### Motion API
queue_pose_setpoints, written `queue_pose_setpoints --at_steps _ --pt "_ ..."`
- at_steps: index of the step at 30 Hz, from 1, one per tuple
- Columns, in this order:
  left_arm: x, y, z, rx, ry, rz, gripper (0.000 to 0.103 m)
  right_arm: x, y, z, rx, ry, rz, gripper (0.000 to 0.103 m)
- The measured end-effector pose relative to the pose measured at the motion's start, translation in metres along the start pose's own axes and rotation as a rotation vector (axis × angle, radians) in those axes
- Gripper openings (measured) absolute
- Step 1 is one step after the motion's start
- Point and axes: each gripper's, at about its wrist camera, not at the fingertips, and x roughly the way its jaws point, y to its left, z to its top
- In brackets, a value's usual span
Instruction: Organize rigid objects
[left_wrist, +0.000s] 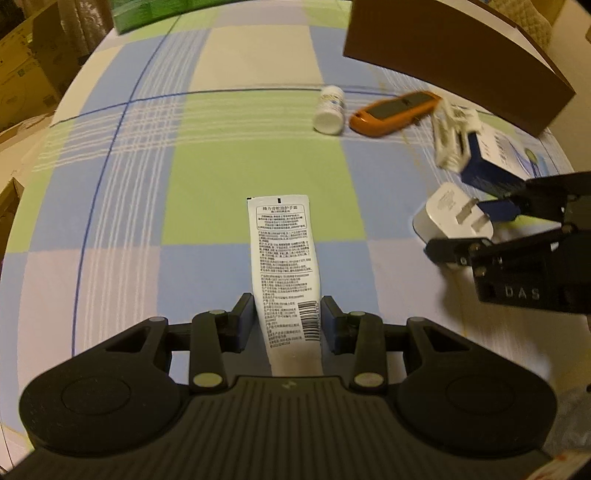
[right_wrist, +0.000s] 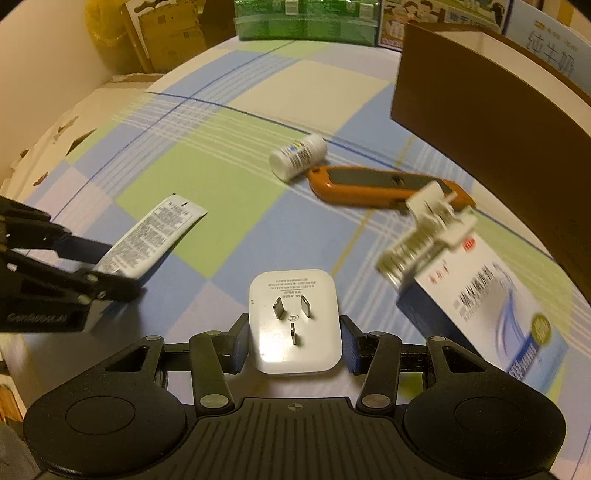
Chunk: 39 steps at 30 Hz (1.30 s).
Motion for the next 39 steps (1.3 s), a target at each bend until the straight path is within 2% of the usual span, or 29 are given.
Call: queue_pose_setpoints --at_steps 16,39 --pt "0.008 -0.018 0.010 0.059 -0.002 0.039 0.038 -0.002 0.004 -0.002 -0.001 -0.003 -0.036 0.046" --pt "0.007 -0.021 0.010 0.069 -0.019 0.041 0.035 -0.001 0.005 -0.004 -0.003 -0.019 -0.043 0.046"
